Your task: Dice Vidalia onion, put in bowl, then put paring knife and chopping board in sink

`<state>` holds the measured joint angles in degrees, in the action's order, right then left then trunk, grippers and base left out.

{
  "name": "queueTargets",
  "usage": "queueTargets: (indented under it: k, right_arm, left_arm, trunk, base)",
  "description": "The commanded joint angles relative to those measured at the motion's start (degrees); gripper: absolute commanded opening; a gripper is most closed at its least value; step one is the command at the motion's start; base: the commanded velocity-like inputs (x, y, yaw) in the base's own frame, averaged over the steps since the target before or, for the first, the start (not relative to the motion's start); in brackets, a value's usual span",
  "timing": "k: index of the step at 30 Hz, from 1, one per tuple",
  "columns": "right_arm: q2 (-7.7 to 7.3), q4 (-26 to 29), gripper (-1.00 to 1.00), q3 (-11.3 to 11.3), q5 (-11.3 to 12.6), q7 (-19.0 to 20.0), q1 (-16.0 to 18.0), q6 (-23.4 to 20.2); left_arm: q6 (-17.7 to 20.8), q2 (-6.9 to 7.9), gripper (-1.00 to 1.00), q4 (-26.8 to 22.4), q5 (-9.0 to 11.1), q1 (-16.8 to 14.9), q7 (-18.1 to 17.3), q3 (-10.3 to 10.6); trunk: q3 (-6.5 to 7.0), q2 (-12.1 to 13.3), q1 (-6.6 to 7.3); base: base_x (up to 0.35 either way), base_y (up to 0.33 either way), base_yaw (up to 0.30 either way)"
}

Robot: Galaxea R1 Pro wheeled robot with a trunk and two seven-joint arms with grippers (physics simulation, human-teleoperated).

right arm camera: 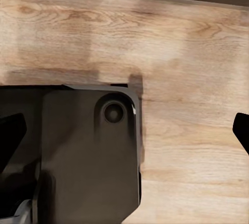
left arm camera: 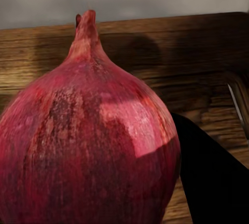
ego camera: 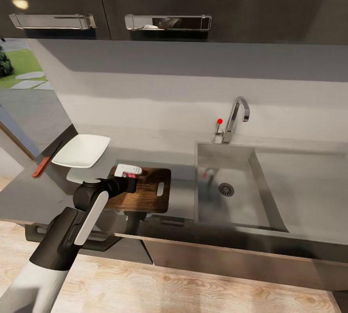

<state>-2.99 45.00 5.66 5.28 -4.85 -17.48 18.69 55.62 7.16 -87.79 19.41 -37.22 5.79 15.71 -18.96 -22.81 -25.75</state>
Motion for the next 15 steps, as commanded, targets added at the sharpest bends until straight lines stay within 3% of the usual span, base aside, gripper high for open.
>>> queueTargets:
  k: [1, 15]
  right_arm:
    - [-0.09, 0.08, 1.0, 0.4, 0.57, -0.42, -0.01, 0.12]
    - [-0.09, 0.09, 1.0, 0.4, 0.61, -0.42, -0.01, 0.12]
  left_arm:
    - [0.19, 0.05, -1.0, 0.03, 0.55, -0.05, 0.54, 0.11]
    - [0.19, -0.04, -1.0, 1.31, 0.55, -0.05, 0.54, 0.11]
  trunk:
    - [-0.09, -0.1, -0.03]
    - [-0.09, -0.1, -0.03]
  base:
    - [0.0, 0.0, 0.0]
    - [0.0, 0.0, 0.0]
